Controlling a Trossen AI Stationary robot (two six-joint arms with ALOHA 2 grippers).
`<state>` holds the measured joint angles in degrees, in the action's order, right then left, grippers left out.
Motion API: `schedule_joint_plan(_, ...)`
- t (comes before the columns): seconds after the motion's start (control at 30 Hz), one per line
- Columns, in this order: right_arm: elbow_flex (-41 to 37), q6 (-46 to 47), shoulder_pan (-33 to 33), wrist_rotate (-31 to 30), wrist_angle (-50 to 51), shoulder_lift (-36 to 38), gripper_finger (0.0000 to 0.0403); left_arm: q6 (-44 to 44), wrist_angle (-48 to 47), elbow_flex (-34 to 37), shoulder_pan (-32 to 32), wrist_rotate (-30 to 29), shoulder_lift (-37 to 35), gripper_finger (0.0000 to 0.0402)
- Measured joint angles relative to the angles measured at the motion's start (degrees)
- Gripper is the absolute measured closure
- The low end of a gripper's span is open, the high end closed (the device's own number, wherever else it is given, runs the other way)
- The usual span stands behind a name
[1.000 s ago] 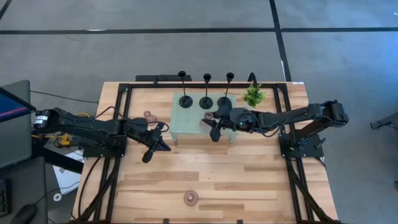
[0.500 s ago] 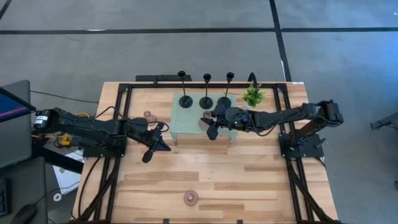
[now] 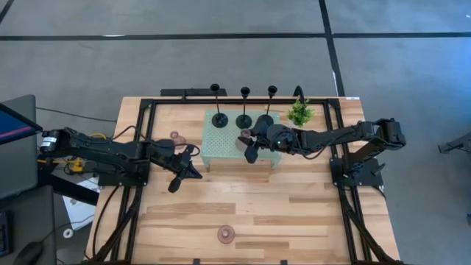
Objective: Pick & Place candle stick holders
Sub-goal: Put the top right glass candle holder on the shelf aligned with the other black candle holder, then put the bottom glass candle holder on the shelf aligned with the other black candle holder
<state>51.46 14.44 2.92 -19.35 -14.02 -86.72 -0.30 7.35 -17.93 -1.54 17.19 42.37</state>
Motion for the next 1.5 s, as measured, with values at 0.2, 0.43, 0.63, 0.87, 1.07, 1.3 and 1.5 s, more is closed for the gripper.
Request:
schedule_joint_plan(0.2,0.0,0.0,0.0,1.0,-0.1,0.0,0.0274,0.0,0.0,0.0,0.0,0.0,0.0,0.0392)
schedule_joint_plan(0.43,0.0,0.0,0.2,1.8,-0.3,0.0,0.026,0.0,0.0,0.0,0.0,0.0,0.0,0.0392)
schedule_joint_plan(0.63,0.0,0.0,0.2,3.0,-0.3,0.1,0.0243,0.0,0.0,0.0,0.0,0.0,0.0,0.0392)
schedule_joint_plan(0.87,0.0,-3.0,0.2,3.0,-2.2,0.1,0.0207,0.0,0.0,0.0,0.0,0.0,0.0,0.0392)
schedule_joint_plan(1.07,0.0,-7.9,0.6,2.7,-3.4,1.2,0.0164,0.0,0.0,0.0,0.0,0.0,0.0,0.0392)
schedule_joint_plan(1.3,0.0,-11.8,0.0,2.8,-1.4,7.3,0.0154,0.0,0.0,0.0,0.0,0.0,0.0,0.0392)
schedule_joint_plan(1.5,0.0,-10.9,-3.3,2.8,4.7,16.1,0.0154,0.0,0.0,0.0,0.0,0.0,0.0,0.0392)
